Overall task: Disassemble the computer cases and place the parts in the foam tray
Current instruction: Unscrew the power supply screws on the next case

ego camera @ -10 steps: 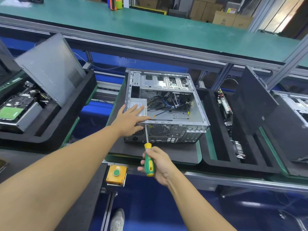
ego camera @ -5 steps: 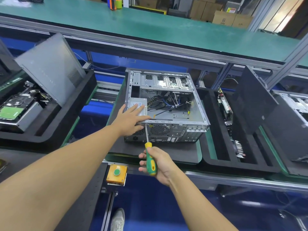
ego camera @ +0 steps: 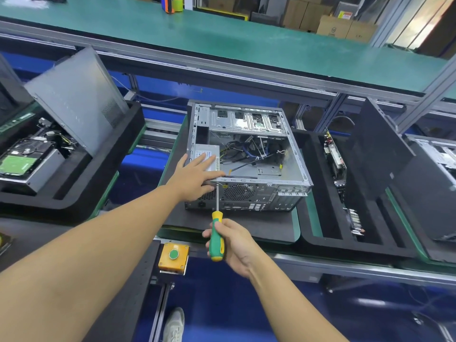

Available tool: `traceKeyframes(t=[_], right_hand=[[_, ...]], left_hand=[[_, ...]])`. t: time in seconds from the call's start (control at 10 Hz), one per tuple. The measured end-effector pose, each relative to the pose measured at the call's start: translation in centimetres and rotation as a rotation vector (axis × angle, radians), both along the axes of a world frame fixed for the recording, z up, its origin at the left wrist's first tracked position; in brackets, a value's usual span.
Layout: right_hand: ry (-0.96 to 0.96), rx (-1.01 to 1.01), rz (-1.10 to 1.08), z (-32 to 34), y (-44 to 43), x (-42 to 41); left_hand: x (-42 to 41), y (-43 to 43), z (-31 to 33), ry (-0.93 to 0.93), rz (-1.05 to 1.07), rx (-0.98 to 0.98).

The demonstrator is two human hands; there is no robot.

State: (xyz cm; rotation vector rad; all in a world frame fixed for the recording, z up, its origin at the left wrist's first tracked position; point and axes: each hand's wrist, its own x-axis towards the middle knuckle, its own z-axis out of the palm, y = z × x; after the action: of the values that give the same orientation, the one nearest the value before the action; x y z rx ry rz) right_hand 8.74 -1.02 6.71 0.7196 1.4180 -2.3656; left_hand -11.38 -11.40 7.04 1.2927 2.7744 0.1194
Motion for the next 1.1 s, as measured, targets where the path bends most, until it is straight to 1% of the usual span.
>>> traceKeyframes(t=[0.1, 0.2, 0.3, 0.4, 0.5, 0.7, 0.8, 0.9, 1.0, 1.1], right_hand=[[-0.003, 0.028, 0.001, -0.3, -0.4, -0.1], [-0.037, 0.016, 0.005, -0.6, -1.0, -0.2], [-0.05, -0.011, -0.042, -1.0, -0.8, 0.0], [-0.104, -0.1, -0.099, -0.5, 0.3, -0.1], [-0.128, -0.16, -0.05, 0.2, 1.3, -0.4], [-0.034, -0.197, -0.082, -0.2, 0.9, -0.3], [-0.028, 0.003, -0.054, -0.7, 0.4, -0.1], [-0.046, 0.033, -0.049, -0.9, 0.5, -0.2], [-0.084, -0.143, -0.031, -0.2, 1.0, -0.4], [-0.067, -0.169, 0.021, -0.3, 1.1, -0.4]], left_hand=[[0.0, 0.1, 0.1, -0.001, -0.001, 0.0], [0.0, 0.1, 0.1, -0.003, 0.004, -0.002], [0.1, 0.0, 0.1, -0.007, 0.001, 0.004], [0.1, 0.1, 0.0, -0.005, -0.002, 0.011], [0.0, 0.0, 0.0, -0.003, 0.002, 0.015], [0.0, 0.0, -0.1, -0.002, 0.0, 0.012], [0.0, 0.1, -0.1, -0.006, 0.004, 0.009], [0.0, 0.0, -0.2, 0.002, 0.003, 0.01], [-0.1, 0.1, -0.3, 0.003, 0.001, 0.014], [-0.1, 0.0, -0.3, 0.005, -0.001, 0.011]])
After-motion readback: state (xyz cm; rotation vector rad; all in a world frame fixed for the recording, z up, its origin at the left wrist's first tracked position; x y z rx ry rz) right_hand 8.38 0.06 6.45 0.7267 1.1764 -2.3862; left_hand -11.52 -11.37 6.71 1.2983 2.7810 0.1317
